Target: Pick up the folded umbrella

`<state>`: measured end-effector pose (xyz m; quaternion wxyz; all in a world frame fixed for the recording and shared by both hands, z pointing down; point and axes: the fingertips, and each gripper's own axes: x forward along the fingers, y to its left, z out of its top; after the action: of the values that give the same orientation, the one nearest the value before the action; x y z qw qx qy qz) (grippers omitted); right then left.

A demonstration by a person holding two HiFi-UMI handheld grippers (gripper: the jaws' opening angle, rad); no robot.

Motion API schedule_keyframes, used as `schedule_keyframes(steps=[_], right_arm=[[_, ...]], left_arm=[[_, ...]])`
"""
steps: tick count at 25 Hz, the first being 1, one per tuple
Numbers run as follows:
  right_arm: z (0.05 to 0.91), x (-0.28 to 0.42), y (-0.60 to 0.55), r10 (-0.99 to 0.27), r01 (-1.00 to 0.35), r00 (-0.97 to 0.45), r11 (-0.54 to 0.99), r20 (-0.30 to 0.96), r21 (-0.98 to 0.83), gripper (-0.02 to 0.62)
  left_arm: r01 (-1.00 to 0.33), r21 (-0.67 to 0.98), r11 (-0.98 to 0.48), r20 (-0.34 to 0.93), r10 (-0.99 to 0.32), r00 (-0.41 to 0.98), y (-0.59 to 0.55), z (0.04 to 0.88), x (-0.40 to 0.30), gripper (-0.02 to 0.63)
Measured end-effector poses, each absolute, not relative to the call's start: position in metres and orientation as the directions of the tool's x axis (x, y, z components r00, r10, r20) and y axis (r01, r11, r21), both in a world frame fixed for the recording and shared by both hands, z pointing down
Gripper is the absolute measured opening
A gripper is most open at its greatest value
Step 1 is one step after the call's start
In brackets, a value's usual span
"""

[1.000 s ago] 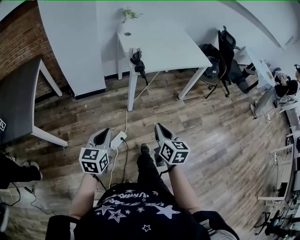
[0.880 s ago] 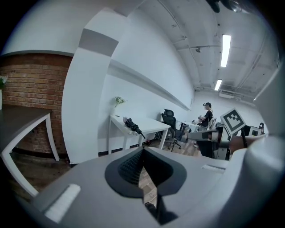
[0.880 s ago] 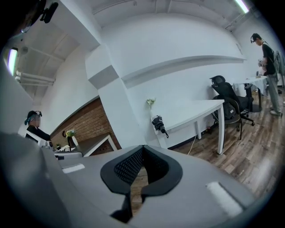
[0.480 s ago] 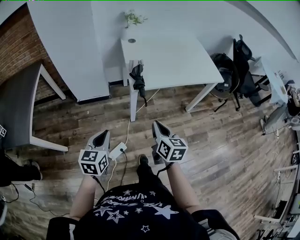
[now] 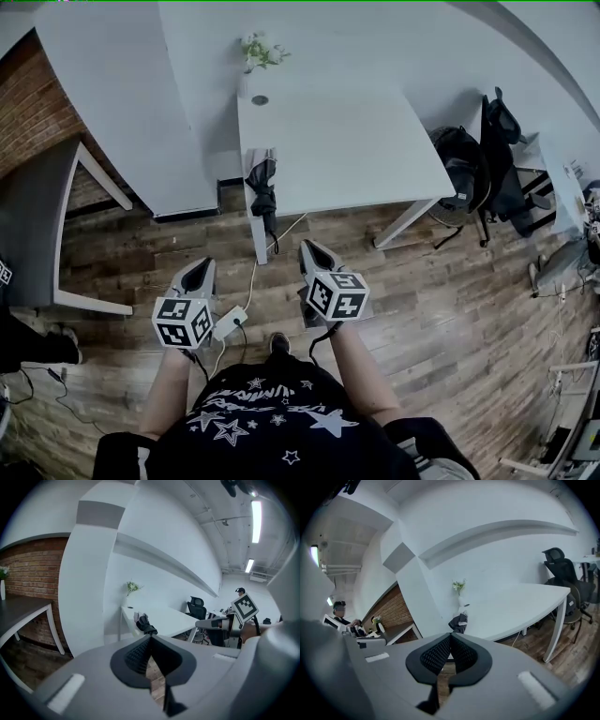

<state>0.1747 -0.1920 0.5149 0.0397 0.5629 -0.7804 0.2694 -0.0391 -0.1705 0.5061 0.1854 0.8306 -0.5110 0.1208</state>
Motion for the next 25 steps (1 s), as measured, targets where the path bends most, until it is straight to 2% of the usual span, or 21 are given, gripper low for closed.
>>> schedule_keyframes(steps=[7,16,25], right_arm=[[0.522,0.192,-0.230,-0.831,-0.893,-0.394,0.246,0.393,-0.376,0.017],[0.528,0.172,-0.250,-0.808,-0.874,-0.426,0.251,0.408,-0.416,0.017],[0.538,0.147,-0.285,-0.801,-0.900,-0.373,0.189,0.468,-0.393,0.017]], left_arm=[[-0.914,0.177,-0.364,0.365,-0.839,0.404,-0.204,0.493,-0.024,0.003],[-0.927,0.159,-0.339,0.374,-0.848,0.375,-0.207,0.492,-0.037,0.003],[-0.924,0.159,-0.349,0.394,-0.836,0.383,-0.229,0.498,-0.068,0.003]])
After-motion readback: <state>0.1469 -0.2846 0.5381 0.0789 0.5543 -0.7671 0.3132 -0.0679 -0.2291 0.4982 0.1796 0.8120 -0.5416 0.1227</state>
